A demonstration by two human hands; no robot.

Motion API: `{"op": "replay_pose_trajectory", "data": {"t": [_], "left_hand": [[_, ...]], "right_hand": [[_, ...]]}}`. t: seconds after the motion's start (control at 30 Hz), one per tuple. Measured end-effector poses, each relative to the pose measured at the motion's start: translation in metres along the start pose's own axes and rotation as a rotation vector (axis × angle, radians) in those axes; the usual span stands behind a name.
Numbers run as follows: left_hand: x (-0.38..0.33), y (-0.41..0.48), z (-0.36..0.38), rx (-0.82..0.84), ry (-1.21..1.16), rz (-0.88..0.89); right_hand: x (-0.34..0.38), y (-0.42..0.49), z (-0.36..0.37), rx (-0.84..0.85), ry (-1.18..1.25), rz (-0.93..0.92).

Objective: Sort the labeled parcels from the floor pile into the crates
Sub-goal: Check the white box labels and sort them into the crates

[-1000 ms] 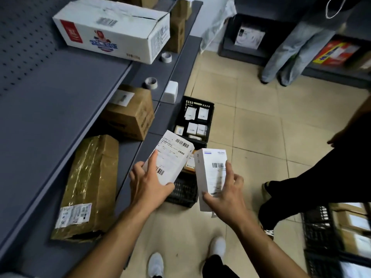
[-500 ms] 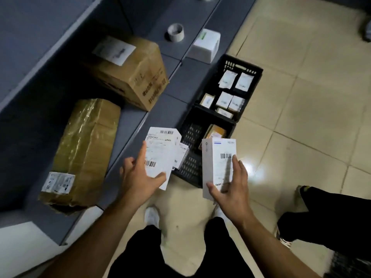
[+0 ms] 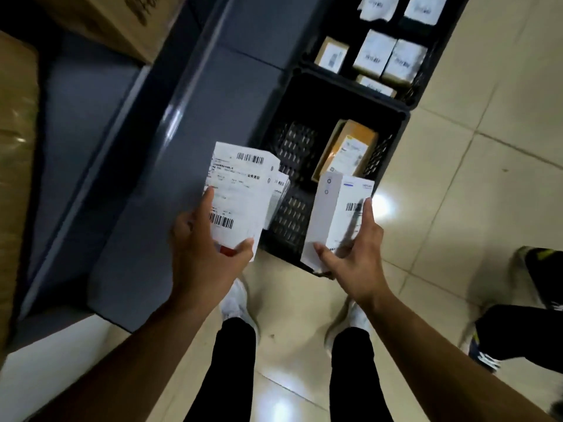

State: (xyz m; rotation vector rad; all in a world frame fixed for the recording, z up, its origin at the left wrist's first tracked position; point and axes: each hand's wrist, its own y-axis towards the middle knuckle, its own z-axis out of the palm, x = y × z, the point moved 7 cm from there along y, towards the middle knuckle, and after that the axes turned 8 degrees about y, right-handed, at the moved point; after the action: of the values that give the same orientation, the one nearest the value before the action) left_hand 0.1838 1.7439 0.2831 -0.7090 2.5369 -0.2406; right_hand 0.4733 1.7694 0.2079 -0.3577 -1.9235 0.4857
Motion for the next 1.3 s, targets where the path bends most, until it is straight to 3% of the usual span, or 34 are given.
{"op": "replay_pose_trajectory", "data": {"t": [0.13,0.23,0.43,0.73,1.1,1.3], "left_hand": [[0.027,0.038,0.054,-0.009,-0.022,0.075],[0.042,0.051,0.080,-0.034,-0.032,0.116],[0.058,0.068,0.095,-0.083,-0.170,0.138],[0.086,0.096,0.119,-0.093,-0.190,0.160],[0.092,0.081,0.134,0.008,0.014,0.267],[0.070,0.079,0.129,0.011,-0.020,0.198]], "right_hand": [[-0.051,0.053,0.054,-0.121,0.004,0.038],[-0.094,0.086,0.088,-0.164,-0.134,0.117],[-0.173,0.143,0.142,-0.077,-0.385,0.338],[-0.209,0.207,0.201,-0.039,-0.384,0.485],[-0.233,0.215,0.230,0.109,-0.295,0.415],[-0.174,0.187,0.178,0.081,-0.278,0.298]]}}
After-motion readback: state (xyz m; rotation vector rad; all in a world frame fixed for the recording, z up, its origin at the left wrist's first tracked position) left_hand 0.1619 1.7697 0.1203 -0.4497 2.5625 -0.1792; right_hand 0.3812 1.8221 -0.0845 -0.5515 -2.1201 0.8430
